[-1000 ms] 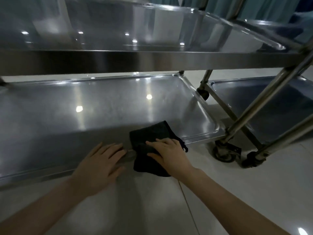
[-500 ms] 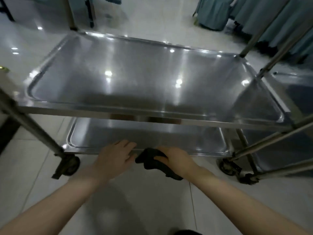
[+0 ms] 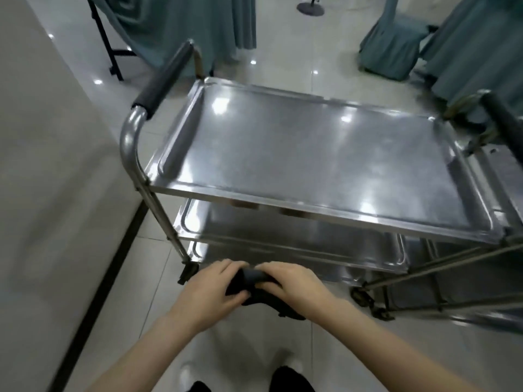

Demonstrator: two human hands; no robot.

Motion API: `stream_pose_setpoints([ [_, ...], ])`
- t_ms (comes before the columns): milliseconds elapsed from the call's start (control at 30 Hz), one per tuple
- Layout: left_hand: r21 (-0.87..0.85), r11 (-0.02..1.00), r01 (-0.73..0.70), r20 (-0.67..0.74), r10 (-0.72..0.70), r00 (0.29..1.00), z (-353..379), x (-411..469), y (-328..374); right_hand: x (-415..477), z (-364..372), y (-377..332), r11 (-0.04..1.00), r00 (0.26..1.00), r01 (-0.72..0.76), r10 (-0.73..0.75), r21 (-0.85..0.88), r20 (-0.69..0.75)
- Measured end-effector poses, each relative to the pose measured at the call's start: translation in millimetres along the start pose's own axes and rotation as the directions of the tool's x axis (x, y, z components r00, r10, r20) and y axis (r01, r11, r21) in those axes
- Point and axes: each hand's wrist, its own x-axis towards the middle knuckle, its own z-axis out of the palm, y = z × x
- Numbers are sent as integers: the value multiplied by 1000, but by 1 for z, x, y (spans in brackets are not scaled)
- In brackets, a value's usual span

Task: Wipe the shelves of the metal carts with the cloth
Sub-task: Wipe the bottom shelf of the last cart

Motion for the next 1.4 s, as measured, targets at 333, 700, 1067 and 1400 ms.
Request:
stream_pose_setpoints([
  [333, -70, 997, 45, -141, -54, 989, -117, 76, 135, -44, -187, -11, 980, 985, 29, 5, 197, -170],
  [700, -9, 999, -40, -177, 37, 983, -141, 209, 188, -24, -285, 64, 993, 969, -77, 95, 86, -229],
  [1067, 92, 994, -60, -194, 77, 978, -116, 387, 117, 105, -302, 157, 924, 908, -90, -77, -371, -411],
  [1400, 329, 913, -243, 395, 101, 913, -59, 359, 41, 117, -199, 201, 926, 976, -219, 214, -308, -48],
])
